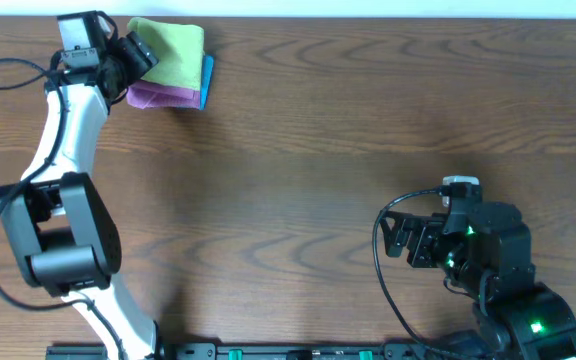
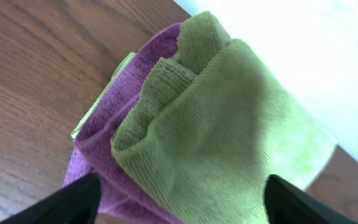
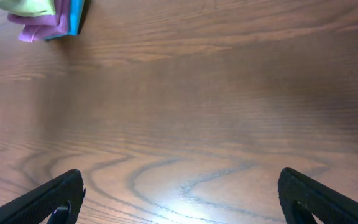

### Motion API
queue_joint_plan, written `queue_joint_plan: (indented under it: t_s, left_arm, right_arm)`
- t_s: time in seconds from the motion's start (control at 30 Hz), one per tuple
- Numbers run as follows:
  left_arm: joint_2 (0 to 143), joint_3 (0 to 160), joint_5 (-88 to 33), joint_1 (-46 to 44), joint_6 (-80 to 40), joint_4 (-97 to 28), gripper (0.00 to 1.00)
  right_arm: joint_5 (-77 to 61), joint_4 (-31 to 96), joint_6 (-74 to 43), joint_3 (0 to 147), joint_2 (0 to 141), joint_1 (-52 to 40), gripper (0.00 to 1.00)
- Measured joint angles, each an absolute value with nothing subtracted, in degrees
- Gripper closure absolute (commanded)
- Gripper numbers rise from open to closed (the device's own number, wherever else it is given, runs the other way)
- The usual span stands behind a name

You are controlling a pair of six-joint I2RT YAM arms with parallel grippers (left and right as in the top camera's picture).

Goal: Fold the cloth
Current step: 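Lower the green cloth onto the pink stack and open left gripper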

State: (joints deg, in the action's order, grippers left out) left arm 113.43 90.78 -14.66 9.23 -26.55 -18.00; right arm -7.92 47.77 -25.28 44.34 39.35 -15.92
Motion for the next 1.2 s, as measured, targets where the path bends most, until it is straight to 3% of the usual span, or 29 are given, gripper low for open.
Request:
queue_joint_plan:
  t_s: [0.07,0.57,0.9,1.2]
  left_arm:
    - [111.9,90.8,-14.6,9.2,-26.0,-19.6,0.02]
    - [93.7,90.8,-15.9,9.2,-23.5,-32.3,0.05]
    - [89.5,90.8,-16.6,9.0,-21.8,-46.3,0.05]
    - [89.4,90.8,-16.5,1.8,-14.7,-55.3,0.05]
  right_arm:
    - [-7.9,47.8,-25.3,44.3,39.4,-15.9,0.01]
    - [-7.9,47.8,-25.3,44.3,39.4,-15.9,0.01]
    - [-7.9,47.8,-25.3,44.3,39.4,-15.9,0.01]
    - [-7.9,47.8,-25.3,44.3,39.4,-15.9,0.01]
